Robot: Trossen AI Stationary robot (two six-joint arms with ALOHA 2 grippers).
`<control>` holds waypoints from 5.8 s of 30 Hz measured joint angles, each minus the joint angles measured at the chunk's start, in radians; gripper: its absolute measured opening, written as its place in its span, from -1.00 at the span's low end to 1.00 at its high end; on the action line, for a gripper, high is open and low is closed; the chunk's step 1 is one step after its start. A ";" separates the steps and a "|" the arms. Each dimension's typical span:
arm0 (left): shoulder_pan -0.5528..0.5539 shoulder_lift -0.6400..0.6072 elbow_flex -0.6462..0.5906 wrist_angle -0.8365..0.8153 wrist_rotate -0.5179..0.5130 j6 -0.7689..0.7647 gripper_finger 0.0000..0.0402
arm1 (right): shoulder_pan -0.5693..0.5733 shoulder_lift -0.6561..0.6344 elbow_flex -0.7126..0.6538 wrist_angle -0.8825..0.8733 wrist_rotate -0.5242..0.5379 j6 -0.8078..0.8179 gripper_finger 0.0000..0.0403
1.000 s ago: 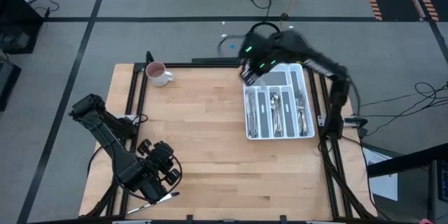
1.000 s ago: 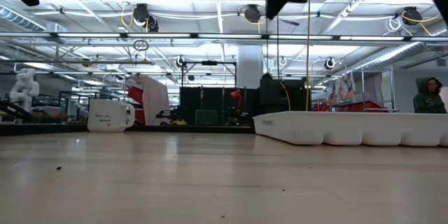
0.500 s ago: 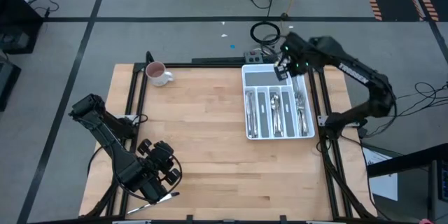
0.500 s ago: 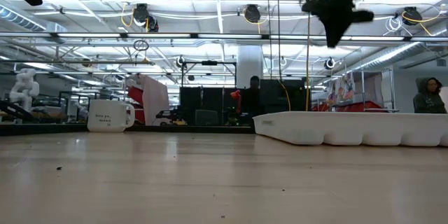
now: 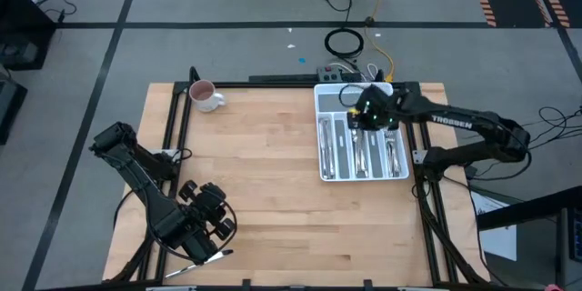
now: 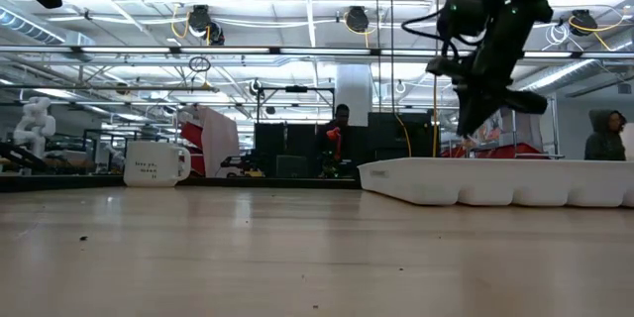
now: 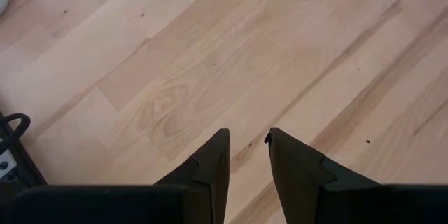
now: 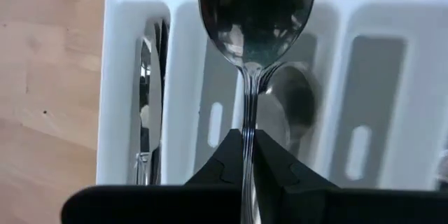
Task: Sort silverware
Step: Put the spoon in the middle section of the silverware tray, then put the knife in the left section of the silverware tray
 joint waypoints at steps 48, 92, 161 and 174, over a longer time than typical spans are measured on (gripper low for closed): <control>-0.050 -0.001 -0.011 0.234 0.333 0.116 -0.47 | 0.248 0.004 0.208 -0.185 0.101 -0.253 -0.19; -0.314 0.308 -0.249 0.722 0.678 0.074 -0.11 | 0.328 0.015 0.597 -0.290 0.185 -0.430 -0.15; 0.202 -0.189 -0.139 0.262 0.337 0.571 -0.65 | 0.481 0.338 0.572 -0.190 0.056 -0.780 -0.12; 0.363 0.082 -0.243 0.633 0.366 0.711 0.06 | 0.498 0.433 0.572 -0.201 0.058 -0.823 -0.10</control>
